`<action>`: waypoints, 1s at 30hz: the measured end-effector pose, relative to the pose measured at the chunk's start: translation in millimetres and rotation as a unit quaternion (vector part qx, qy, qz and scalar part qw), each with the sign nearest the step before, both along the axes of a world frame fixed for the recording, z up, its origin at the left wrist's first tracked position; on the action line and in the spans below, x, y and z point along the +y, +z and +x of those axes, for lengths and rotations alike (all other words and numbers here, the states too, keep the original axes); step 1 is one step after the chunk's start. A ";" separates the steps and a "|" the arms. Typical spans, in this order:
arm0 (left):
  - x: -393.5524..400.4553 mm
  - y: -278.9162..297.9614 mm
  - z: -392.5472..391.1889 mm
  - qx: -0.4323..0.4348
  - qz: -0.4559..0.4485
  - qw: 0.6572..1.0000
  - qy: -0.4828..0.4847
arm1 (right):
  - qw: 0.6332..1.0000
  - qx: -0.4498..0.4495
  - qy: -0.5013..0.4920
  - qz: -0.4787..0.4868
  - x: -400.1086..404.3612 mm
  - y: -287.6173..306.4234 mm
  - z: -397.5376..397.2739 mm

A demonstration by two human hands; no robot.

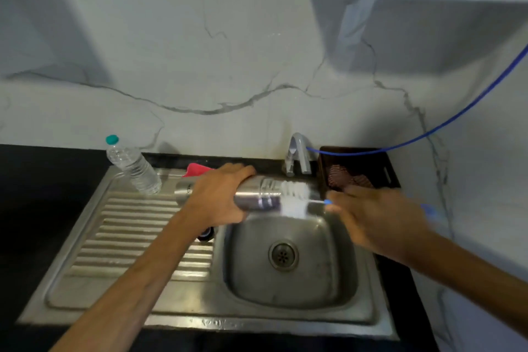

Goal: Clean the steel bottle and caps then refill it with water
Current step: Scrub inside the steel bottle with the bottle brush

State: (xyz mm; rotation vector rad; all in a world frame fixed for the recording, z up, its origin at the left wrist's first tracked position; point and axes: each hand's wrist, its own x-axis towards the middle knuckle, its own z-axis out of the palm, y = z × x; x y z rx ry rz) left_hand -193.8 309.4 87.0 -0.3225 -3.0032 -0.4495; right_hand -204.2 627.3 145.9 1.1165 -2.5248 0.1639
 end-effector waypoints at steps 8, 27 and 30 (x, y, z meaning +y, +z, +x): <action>-6.7 -32.2 26.5 -0.019 0.020 0.999 0.040 | 0.999 -0.031 0.021 -0.030 27.4 -30.0 22.6; 39.9 -50.7 40.7 0.135 0.013 0.989 0.065 | 0.821 -0.521 -0.185 -0.144 -4.7 -27.0 65.2; 43.1 -46.4 37.3 0.108 -0.015 0.992 -0.064 | 0.986 -0.098 -0.077 0.115 -9.5 -32.1 80.6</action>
